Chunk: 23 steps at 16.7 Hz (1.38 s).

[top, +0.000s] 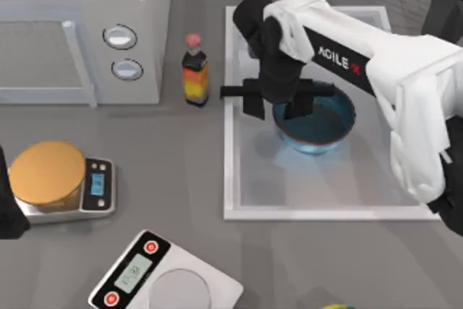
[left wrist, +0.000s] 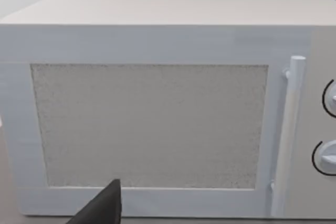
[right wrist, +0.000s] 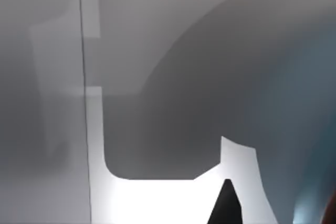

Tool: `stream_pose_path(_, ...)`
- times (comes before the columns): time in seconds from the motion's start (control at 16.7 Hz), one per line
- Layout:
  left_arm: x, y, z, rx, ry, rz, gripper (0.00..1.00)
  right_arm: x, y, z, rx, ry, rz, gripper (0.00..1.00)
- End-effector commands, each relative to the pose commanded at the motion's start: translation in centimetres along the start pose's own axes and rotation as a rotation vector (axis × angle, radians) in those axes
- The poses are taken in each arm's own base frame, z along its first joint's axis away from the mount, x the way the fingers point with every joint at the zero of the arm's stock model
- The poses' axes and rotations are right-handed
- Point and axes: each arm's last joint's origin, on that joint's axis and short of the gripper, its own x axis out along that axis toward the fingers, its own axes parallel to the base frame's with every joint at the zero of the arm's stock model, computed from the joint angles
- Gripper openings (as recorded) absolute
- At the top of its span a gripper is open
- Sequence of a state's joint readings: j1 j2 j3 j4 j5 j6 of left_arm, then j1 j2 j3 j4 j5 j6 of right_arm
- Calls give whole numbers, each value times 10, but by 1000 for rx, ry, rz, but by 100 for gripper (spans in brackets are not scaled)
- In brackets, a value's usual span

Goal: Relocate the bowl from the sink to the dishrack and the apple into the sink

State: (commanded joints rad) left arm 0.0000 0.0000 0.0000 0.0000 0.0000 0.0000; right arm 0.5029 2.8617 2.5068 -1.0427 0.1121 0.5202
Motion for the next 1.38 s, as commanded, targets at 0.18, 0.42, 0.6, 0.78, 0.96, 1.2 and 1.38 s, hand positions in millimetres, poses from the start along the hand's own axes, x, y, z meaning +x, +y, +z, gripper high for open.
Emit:
stream_pose_path(0.18, 0, 0, 0, 0, 0, 0, 100, 0, 0, 0, 0, 0, 0, 2)
stream_pose_path(0.42, 0, 0, 0, 0, 0, 0, 100, 0, 0, 0, 0, 0, 0, 0)
stream_pose_path(0.6, 0, 0, 0, 0, 0, 0, 100, 0, 0, 0, 0, 0, 0, 0)
stream_pose_path(0.78, 0, 0, 0, 0, 0, 0, 100, -2, -3, 2, 8, -2, -1, 0)
stream_pose_path(0.96, 0, 0, 0, 0, 0, 0, 100, -18, -9, -1, 40, 19, -31, 0)
stream_pose_path(1.2, 0, 0, 0, 0, 0, 0, 100, -87, 4, -24, 79, 32, -57, 0)
stream_pose_path(1.38, 0, 0, 0, 0, 0, 0, 100, -159, 23, -63, 87, 27, -54, 0)
